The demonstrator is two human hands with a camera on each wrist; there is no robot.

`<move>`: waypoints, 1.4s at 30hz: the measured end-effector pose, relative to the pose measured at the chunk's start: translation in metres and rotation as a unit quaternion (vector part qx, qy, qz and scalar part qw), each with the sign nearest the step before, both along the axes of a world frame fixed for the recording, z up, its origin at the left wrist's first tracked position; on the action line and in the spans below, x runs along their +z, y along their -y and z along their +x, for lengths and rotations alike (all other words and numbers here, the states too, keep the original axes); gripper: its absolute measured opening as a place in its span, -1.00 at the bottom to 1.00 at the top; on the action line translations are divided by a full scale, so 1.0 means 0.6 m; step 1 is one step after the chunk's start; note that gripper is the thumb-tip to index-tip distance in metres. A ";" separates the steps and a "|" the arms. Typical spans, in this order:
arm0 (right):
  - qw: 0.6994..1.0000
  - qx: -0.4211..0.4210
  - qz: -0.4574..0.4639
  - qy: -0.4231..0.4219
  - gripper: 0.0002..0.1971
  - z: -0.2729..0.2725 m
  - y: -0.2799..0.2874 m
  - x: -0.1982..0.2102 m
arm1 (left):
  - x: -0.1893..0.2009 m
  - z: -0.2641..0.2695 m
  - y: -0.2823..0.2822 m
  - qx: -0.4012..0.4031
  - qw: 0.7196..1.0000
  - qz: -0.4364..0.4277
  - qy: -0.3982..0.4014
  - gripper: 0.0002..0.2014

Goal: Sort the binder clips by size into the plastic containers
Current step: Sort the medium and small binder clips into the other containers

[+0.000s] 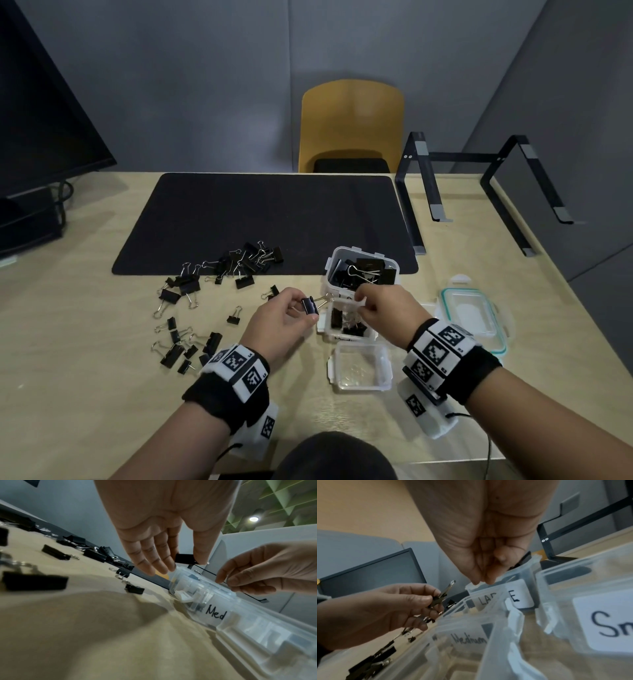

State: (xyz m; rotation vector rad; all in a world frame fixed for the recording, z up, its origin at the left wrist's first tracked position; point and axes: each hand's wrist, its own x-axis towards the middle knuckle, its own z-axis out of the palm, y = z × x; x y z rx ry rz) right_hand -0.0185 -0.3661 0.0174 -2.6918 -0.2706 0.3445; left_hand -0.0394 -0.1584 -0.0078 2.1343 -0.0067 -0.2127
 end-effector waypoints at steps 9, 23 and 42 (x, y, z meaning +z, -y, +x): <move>1.000 -0.010 0.007 -0.015 -0.69 -0.042 0.026 -0.014 | -0.002 0.014 0.050 -0.110 0.987 0.103 0.063 -0.65; 0.995 -0.063 0.054 -0.046 -0.62 -0.052 0.021 -0.014 | -0.012 0.011 0.058 -0.154 0.964 0.207 0.059 -0.78; 0.993 -0.075 0.082 -0.041 -0.59 -0.057 0.024 -0.024 | -0.038 0.123 -0.105 0.120 0.947 0.291 -0.060 -0.74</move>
